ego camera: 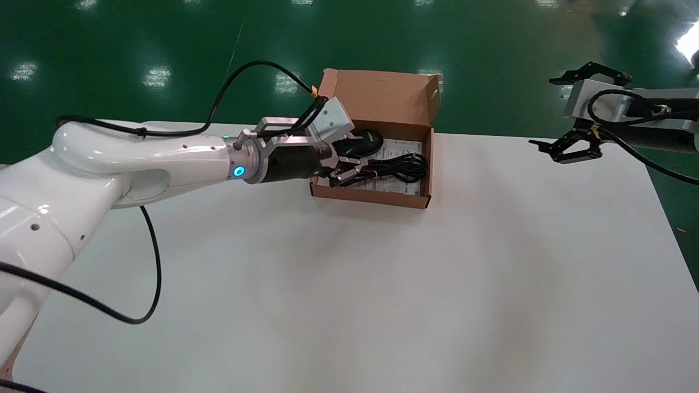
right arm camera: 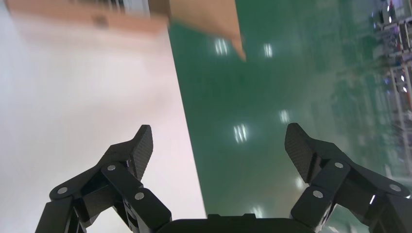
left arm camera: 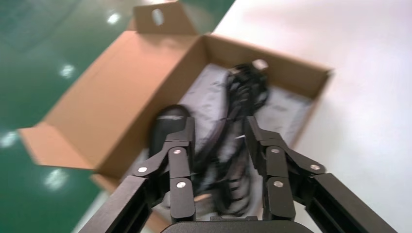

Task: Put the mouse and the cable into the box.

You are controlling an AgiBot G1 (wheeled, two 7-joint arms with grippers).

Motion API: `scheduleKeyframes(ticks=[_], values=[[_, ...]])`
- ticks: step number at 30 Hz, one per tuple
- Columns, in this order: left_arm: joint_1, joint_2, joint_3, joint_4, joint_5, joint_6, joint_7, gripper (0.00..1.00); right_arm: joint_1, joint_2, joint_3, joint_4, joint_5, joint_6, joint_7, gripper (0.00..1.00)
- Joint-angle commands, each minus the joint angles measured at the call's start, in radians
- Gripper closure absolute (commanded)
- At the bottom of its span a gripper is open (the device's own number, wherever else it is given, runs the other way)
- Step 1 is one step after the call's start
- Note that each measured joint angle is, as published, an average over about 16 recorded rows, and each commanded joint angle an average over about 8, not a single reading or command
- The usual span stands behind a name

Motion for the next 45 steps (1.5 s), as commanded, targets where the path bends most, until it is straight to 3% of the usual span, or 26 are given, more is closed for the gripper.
scheduleKeyframes(ticks=[1, 45], values=[[0.018, -0.021, -0.022, -0.028, -0.009, 0.021, -0.011, 0.00, -0.024, 0.010, 0.016, 0.035, 0.016, -0.014, 0.031, 0.00], [0.471, -0.575, -0.614, -0.740, -0.243, 0.573, -0.295, 0.00, -0.631, 0.271, 0.433, 0.929, 0.420, -0.366, 0.821, 0.00]])
